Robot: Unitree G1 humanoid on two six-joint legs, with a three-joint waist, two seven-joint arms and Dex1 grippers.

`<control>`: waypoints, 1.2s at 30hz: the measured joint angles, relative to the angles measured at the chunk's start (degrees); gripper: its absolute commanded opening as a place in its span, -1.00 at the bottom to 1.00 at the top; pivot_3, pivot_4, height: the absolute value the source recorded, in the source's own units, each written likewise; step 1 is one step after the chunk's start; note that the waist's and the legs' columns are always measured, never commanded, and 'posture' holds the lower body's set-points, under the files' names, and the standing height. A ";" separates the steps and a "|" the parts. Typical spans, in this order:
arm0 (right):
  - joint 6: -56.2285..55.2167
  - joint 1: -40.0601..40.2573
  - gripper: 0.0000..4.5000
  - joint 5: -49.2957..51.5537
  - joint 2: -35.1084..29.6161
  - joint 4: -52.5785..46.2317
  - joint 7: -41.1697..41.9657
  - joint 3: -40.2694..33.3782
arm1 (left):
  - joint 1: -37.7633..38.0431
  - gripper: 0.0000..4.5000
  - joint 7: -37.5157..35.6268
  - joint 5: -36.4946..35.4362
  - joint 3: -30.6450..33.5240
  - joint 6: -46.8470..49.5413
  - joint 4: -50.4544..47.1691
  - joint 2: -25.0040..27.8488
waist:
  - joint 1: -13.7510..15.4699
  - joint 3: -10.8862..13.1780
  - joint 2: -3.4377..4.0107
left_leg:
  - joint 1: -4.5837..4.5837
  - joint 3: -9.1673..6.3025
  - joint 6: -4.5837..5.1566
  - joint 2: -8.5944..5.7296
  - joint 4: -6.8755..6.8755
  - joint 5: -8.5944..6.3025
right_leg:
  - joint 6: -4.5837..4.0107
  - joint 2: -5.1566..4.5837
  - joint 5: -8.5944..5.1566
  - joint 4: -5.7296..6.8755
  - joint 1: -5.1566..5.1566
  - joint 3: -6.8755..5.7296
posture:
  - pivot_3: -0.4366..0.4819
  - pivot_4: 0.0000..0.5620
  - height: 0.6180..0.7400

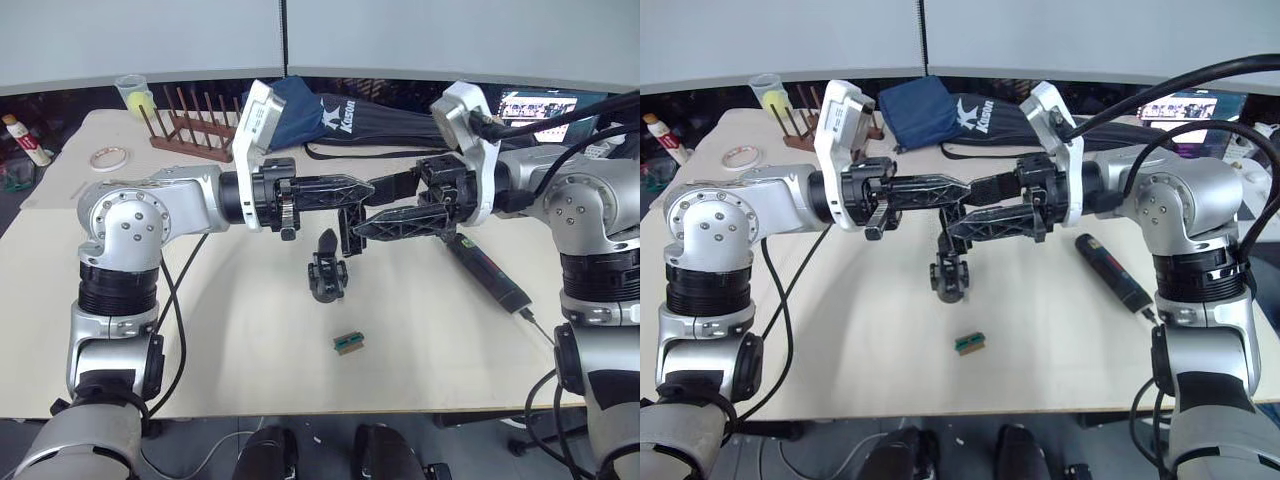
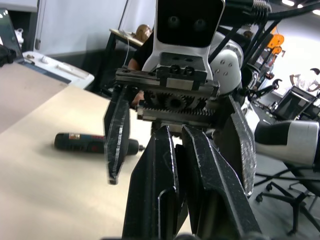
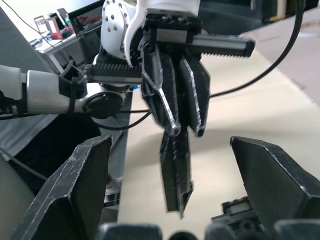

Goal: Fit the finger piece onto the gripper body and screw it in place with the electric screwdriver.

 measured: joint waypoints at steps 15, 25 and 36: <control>0.70 -0.51 0.03 0.75 2.26 -0.14 -1.82 -0.13 | 0.51 -1.00 -0.42 0.11 2.96 1.35 1.29 -0.97 | 0.18 0.00 0.00 | -0.05 -0.01 0.00 -0.02 0.00 0.00 | 0.01 -0.06 0.00 0.04 -0.04 -0.01 | -0.05 -0.47 1.00; 0.68 -0.37 0.03 1.14 4.05 -0.30 -2.87 -0.16 | -1.06 -1.00 1.83 -1.76 4.65 3.91 1.69 -3.26 | 0.19 0.00 0.00 | -0.05 -0.01 0.00 -0.02 0.01 0.00 | 0.01 -0.06 0.00 0.07 -0.03 -0.02 | -0.05 -0.47 1.00; 0.68 -0.38 0.03 1.29 4.33 -0.25 -2.78 -0.26 | -1.31 -1.00 2.39 -1.70 4.64 3.89 1.58 -3.54 | 0.16 0.00 0.00 | -0.04 -0.01 0.00 -0.03 0.01 0.00 | 0.01 -0.05 0.00 0.08 -0.03 -0.02 | -0.05 -0.47 1.00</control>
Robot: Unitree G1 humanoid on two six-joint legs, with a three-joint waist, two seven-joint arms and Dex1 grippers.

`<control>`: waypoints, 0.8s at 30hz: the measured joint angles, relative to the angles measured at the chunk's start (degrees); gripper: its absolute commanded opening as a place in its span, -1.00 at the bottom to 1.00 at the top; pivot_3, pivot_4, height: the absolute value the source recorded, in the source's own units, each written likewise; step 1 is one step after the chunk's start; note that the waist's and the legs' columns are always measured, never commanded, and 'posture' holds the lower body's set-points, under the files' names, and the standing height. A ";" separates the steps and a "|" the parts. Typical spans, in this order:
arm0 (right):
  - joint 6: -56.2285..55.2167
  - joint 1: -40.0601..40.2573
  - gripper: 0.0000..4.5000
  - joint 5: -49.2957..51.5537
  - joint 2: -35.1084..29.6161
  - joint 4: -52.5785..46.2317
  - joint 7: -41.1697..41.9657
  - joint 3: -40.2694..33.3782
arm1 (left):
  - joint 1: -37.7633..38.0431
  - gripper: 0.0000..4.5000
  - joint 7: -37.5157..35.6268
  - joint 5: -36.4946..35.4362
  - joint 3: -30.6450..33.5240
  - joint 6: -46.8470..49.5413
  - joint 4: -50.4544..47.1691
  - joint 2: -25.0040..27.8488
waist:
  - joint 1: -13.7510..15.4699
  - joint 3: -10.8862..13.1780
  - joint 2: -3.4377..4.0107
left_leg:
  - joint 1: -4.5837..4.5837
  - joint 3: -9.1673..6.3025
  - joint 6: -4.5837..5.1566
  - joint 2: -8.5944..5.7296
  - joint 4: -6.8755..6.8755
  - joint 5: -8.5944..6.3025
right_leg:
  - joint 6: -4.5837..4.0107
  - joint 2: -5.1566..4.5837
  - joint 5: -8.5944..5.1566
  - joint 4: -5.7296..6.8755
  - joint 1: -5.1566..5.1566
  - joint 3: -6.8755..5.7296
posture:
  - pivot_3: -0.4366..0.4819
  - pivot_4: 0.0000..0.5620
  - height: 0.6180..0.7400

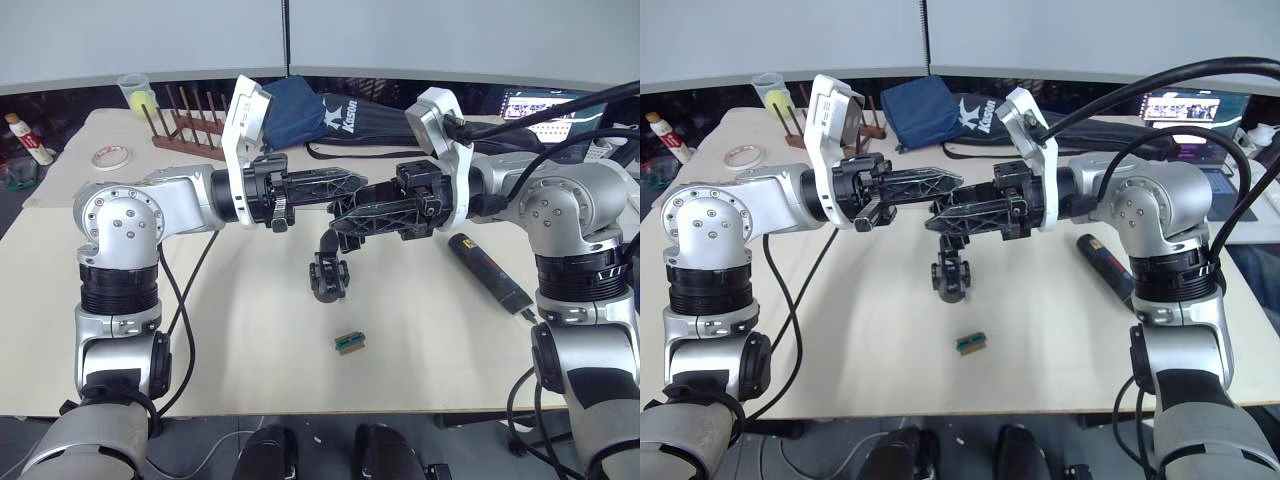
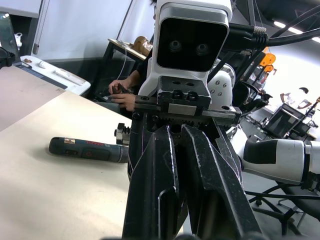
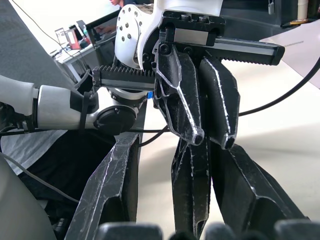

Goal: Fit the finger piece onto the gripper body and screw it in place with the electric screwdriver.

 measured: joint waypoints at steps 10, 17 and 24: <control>-0.26 -0.03 -0.81 -0.15 -0.55 0.70 0.10 -0.30 | 0.00 -1.00 -0.61 0.44 -0.02 -0.03 -0.66 0.04 | 0.00 0.00 0.00 | 0.00 0.00 0.00 0.00 0.00 0.00 | 0.00 0.00 0.00 -0.01 0.00 0.00 | -0.05 -0.47 1.00; -4.32 0.99 -0.85 -1.85 -0.41 0.56 1.27 0.46 | -0.09 -1.00 -1.13 0.98 -0.48 0.16 -0.96 0.58 | -0.02 0.00 0.00 | 0.00 0.01 0.00 -0.03 0.00 0.00 | 0.00 0.00 0.00 -0.01 -0.01 0.00 | -0.05 -0.47 1.00; -16.62 6.15 -0.85 -7.60 -0.53 -1.79 3.90 1.52 | 2.82 0.40 -13.94 11.53 -6.02 -7.66 -0.81 12.42 | -0.15 0.01 0.02 | 0.02 0.10 -0.04 -0.05 -0.03 0.00 | -0.01 0.03 -0.01 -0.02 -0.07 0.01 | -0.05 -0.47 1.00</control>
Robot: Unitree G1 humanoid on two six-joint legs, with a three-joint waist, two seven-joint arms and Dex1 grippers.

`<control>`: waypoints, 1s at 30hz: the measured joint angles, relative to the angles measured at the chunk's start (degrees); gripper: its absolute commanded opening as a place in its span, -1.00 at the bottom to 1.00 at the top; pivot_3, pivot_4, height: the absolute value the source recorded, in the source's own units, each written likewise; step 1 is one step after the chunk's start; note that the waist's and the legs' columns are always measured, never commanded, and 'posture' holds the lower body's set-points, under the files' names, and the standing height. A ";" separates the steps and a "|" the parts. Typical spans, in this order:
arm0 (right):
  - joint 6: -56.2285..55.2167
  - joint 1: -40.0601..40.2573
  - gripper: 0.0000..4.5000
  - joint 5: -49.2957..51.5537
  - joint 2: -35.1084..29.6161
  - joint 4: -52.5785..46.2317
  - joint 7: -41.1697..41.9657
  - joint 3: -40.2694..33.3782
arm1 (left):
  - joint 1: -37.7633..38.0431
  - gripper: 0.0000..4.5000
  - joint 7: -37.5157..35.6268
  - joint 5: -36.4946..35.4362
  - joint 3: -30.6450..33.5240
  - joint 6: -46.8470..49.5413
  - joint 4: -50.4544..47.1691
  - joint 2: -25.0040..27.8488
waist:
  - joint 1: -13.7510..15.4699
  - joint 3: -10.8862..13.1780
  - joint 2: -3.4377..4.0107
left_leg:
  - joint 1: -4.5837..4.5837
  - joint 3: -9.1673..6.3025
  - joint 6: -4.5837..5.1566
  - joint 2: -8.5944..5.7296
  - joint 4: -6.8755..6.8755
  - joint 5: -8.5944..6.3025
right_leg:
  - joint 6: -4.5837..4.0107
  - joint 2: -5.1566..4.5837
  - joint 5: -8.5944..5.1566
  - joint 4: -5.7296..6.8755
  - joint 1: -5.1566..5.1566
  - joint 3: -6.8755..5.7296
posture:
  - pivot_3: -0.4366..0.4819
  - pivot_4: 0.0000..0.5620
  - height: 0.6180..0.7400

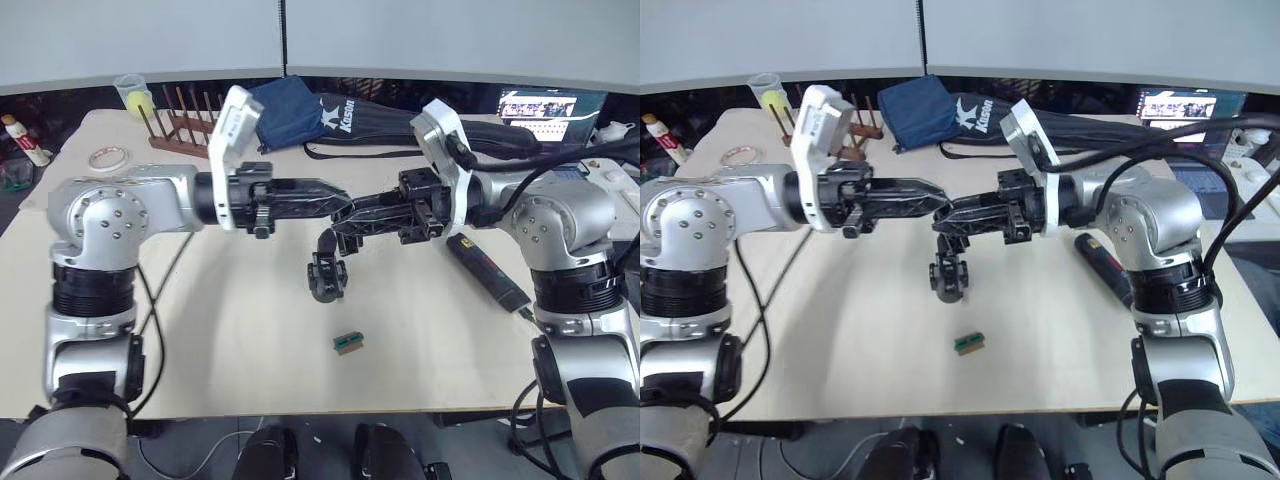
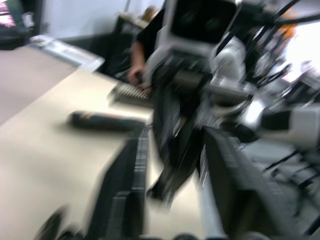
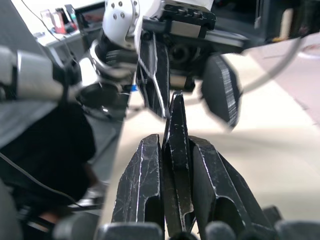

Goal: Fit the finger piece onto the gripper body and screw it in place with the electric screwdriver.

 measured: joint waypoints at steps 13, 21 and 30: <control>-8.83 9.59 -0.85 -3.82 -0.12 -5.19 1.13 0.81 | 21.38 1.00 -12.86 34.69 -13.09 -43.40 8.97 2.49 | 0.69 0.01 0.02 | -0.43 0.04 0.03 0.05 0.04 0.00 | -0.09 -0.13 0.03 0.13 -0.50 0.00 | -0.05 -0.47 1.00; -9.29 12.08 -0.85 -4.35 -0.83 -7.11 0.38 0.82 | 18.98 1.00 -6.15 43.45 -16.53 -52.78 22.68 -12.59 | 1.28 0.01 0.02 | -0.66 0.03 0.15 0.03 0.22 -0.02 | -0.10 -0.09 0.08 0.14 -0.60 -0.07 | -0.05 -0.47 1.00; -9.87 13.51 -0.85 -5.39 -1.02 -7.74 -0.55 1.00 | 17.20 1.00 -2.46 44.64 -15.85 -55.10 28.00 -20.78 | 1.32 0.01 0.02 | -0.66 0.00 0.18 0.04 0.27 -0.02 | -0.08 -0.08 0.09 0.16 -0.60 -0.07 | -0.05 -0.47 1.00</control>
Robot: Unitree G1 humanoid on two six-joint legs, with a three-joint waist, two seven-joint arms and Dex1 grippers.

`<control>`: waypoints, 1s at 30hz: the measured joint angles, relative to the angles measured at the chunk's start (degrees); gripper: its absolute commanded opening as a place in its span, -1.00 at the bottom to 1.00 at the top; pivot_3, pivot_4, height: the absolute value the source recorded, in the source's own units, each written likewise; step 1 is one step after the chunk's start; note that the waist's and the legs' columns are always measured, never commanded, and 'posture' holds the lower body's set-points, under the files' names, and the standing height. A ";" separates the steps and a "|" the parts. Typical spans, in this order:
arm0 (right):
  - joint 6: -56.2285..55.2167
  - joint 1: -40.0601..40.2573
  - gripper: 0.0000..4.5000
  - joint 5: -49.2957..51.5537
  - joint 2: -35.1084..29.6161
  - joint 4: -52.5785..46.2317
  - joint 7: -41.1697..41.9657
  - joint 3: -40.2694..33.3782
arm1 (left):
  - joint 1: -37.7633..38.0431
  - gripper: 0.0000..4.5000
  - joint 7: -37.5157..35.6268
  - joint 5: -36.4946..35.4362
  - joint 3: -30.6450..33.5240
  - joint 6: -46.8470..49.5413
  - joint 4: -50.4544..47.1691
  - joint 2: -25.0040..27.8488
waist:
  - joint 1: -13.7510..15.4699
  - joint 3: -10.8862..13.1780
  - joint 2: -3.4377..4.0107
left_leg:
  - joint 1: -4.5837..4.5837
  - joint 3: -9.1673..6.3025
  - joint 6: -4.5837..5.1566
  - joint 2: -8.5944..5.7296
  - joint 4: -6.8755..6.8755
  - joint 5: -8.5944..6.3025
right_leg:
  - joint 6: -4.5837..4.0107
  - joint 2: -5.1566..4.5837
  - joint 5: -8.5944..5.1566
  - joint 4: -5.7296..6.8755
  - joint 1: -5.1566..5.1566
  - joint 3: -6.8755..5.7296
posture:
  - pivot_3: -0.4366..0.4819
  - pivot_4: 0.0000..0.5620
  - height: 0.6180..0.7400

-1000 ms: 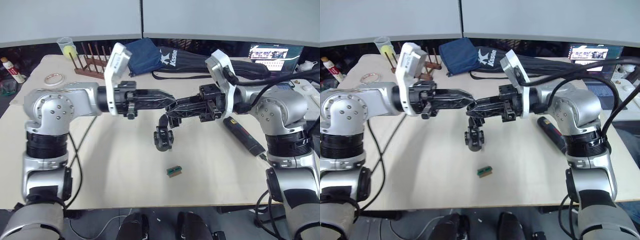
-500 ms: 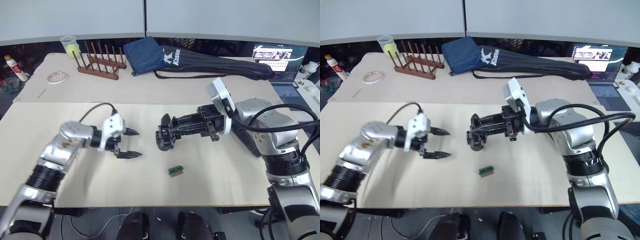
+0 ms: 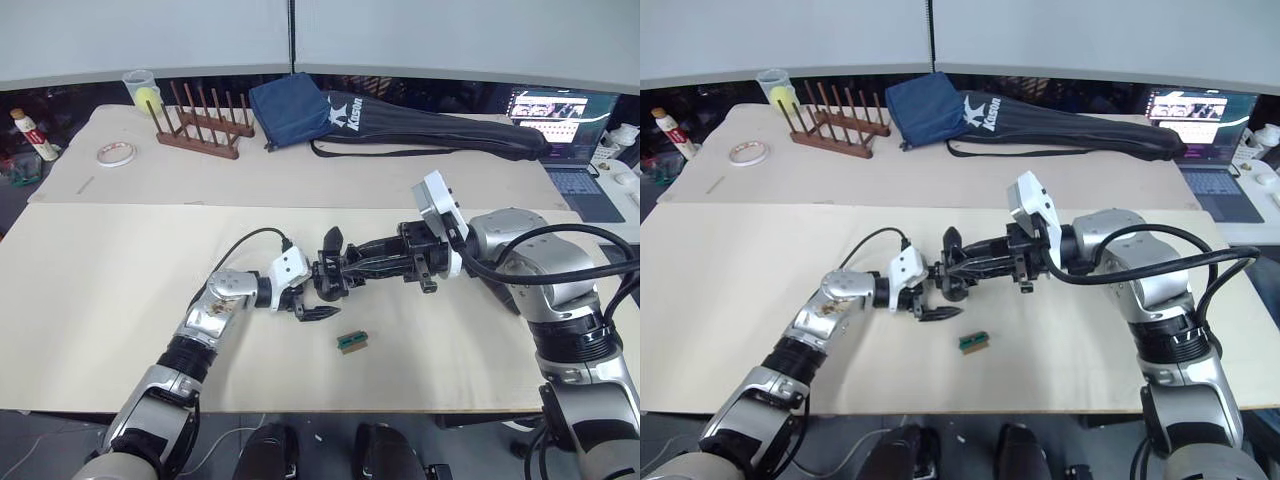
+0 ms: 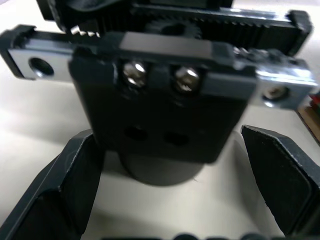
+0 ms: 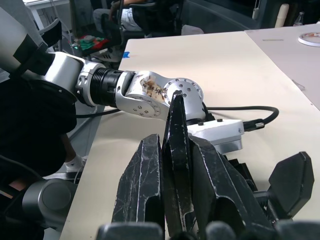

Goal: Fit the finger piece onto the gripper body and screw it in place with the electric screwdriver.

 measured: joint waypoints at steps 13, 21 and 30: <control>-13.44 3.17 -0.85 -4.31 6.10 5.33 2.63 2.34 | -1.89 0.01 -4.88 0.16 1.75 -4.40 5.20 -0.78 | -0.07 0.00 0.00 | 0.00 0.02 0.01 -0.01 0.02 0.00 | 0.01 0.03 0.00 -0.02 0.02 -0.01 | -0.05 -0.47 1.00; -23.22 0.21 -0.85 -9.60 11.48 16.66 4.12 3.76 | -2.99 0.01 -6.86 1.27 1.74 -6.25 6.99 -0.68 | -0.29 0.00 0.00 | 0.00 0.04 -0.02 0.00 0.04 0.02 | 0.02 0.05 0.00 0.00 0.03 -0.02 | -0.05 -0.47 1.00; -26.06 -0.70 -0.85 -11.98 13.17 21.00 4.50 5.12 | -2.98 0.01 -7.32 1.94 2.04 -6.08 6.58 -0.57 | -0.48 0.00 0.00 | 0.00 0.04 -0.03 0.01 0.04 0.03 | 0.02 0.06 0.00 0.01 0.03 -0.02 | -0.05 -0.47 1.00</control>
